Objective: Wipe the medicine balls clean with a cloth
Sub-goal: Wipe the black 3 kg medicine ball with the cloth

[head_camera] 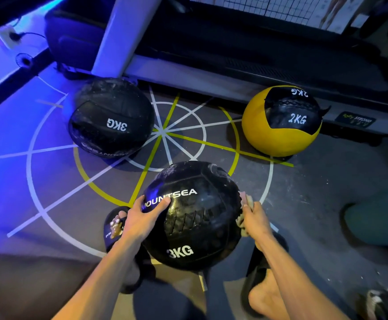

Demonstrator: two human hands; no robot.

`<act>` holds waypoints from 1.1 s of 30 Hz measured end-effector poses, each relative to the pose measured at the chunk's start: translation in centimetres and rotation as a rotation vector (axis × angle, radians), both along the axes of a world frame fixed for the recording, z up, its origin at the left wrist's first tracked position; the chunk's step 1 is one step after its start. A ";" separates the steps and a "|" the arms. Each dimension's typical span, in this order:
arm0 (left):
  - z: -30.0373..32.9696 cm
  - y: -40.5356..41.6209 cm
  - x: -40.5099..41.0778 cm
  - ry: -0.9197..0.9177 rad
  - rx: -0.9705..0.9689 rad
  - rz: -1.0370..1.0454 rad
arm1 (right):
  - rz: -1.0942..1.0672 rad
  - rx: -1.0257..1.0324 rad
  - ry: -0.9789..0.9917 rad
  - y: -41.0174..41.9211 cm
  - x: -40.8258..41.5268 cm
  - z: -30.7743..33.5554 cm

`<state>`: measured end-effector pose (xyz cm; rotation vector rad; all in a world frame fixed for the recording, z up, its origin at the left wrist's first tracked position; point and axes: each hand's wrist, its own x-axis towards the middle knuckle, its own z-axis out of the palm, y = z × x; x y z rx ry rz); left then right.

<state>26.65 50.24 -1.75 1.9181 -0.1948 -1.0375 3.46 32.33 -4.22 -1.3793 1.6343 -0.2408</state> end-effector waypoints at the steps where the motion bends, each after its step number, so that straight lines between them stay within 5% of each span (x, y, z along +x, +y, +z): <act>1: -0.2 -0.1 0.1 0.008 -0.016 -0.004 | -0.004 -0.012 0.016 0.3 0.0 0.1; 4: -0.9 0.2 0.1 -0.058 0.002 -0.032 | -0.053 -0.042 0.038 -0.3 -1.0 -1.1; 9: -1.3 0.8 -1.1 -0.414 -0.015 -0.230 | -0.133 -0.024 0.014 -1.2 -1.7 -1.3; 15: -0.7 0.5 -1.9 -0.471 -0.050 -0.329 | -0.129 -0.144 0.105 -2.3 2.1 2.1; 21: -1.3 1.0 -1.7 -0.472 -0.065 -0.317 | 0.263 -0.406 0.146 -1.7 8.6 4.8; 29: -1.9 0.9 -2.3 -0.500 -0.077 -0.339 | 0.041 -0.245 0.286 -2.9 1.5 2.8; 33: -1.7 0.6 -2.8 -0.513 -0.084 -0.336 | 0.255 -0.407 0.189 -1.5 7.4 6.5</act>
